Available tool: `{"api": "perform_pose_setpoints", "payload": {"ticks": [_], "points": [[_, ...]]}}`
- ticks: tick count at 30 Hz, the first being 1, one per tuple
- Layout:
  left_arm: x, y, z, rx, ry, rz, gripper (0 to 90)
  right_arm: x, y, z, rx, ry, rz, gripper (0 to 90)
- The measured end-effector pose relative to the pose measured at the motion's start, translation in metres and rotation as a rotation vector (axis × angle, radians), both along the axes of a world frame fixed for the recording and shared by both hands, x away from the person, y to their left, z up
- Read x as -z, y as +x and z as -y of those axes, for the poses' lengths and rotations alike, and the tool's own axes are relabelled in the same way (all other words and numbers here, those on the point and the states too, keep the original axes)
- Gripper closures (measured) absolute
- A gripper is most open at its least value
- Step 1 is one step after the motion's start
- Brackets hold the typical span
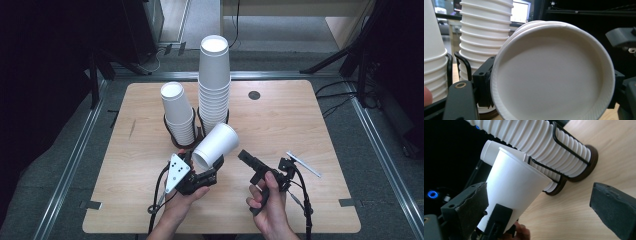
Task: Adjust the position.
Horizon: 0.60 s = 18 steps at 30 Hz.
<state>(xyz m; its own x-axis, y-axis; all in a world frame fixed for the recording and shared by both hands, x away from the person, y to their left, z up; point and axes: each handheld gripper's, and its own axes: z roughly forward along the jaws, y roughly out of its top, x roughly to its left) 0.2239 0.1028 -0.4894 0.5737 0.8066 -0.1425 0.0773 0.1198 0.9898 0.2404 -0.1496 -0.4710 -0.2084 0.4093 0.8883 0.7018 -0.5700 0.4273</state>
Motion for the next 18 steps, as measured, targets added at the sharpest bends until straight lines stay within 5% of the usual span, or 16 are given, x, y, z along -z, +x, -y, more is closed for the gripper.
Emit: {"api": "perform_pose_setpoints", "payload": {"ticks": [11,18], "points": [[0.005,-0.004,0.013,0.011,0.018,0.019,21.6,0.011,0.005,0.003,-0.033,0.191,-0.123,2.0],[0.008,-0.009,0.023,0.015,0.038,0.034,21.6,0.013,0.005,0.002,-0.033,0.226,-0.142,0.4]]}}
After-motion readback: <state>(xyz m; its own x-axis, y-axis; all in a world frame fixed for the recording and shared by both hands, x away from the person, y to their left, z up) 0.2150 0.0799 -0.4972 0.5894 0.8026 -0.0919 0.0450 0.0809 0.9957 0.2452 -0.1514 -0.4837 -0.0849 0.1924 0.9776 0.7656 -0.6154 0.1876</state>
